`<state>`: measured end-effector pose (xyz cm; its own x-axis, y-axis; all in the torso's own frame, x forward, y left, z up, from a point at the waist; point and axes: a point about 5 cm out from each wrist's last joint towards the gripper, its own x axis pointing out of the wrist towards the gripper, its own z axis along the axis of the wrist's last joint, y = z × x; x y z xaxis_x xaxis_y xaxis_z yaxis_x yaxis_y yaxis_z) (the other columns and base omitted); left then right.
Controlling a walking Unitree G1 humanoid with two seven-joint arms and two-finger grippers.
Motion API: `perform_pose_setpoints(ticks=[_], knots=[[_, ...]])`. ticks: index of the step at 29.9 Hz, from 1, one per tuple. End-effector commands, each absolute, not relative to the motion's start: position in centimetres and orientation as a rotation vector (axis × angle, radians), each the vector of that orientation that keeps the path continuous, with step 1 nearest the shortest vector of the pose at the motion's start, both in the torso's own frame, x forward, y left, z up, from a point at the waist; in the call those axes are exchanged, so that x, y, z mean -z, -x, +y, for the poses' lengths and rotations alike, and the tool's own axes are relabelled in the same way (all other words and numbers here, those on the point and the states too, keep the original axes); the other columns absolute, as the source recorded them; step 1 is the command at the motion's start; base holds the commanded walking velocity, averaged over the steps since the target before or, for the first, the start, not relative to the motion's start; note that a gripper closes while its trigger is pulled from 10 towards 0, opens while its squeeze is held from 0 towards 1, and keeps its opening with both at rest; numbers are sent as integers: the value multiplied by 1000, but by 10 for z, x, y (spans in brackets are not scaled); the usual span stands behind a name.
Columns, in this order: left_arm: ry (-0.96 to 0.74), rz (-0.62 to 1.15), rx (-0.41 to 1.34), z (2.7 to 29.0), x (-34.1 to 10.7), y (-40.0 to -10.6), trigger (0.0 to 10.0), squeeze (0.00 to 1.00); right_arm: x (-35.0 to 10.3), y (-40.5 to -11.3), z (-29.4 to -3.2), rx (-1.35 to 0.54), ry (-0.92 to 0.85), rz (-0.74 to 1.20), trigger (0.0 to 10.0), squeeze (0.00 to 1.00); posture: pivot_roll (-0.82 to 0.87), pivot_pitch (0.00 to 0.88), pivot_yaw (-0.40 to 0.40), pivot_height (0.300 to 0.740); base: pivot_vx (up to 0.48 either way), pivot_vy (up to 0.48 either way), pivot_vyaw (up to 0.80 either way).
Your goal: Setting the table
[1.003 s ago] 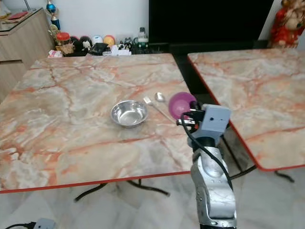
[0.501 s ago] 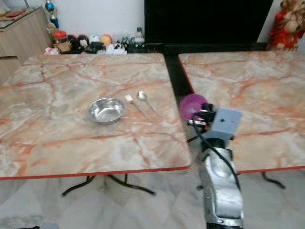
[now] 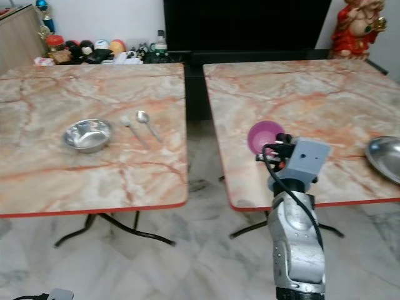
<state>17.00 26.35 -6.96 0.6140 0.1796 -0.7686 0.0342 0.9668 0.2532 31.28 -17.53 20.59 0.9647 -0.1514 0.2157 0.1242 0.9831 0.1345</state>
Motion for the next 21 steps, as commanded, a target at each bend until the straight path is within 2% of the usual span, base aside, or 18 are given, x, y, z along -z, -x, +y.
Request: perform_pose_setpoints(ticks=[1,6,13,21], knots=[[-262,932,-84,266,72,-164,10000,0,-212,-313,-175,136,-120,-251,10000,0,-85,150,24,740,0,-465,0],[-266,933,-77,265,72,-164,10000,0,-212,-311,-179,146,-102,-247,10000,0,-94,118,26,740,0,-431,0],[-259,926,-76,266,72,-162,10000,0,-209,-310,-182,153,-98,-253,10000,0,-84,56,30,740,0,0,0],[-236,926,-80,265,73,-160,10000,0,-215,-314,-183,167,-100,-262,10000,0,-92,99,20,740,0,0,0]])
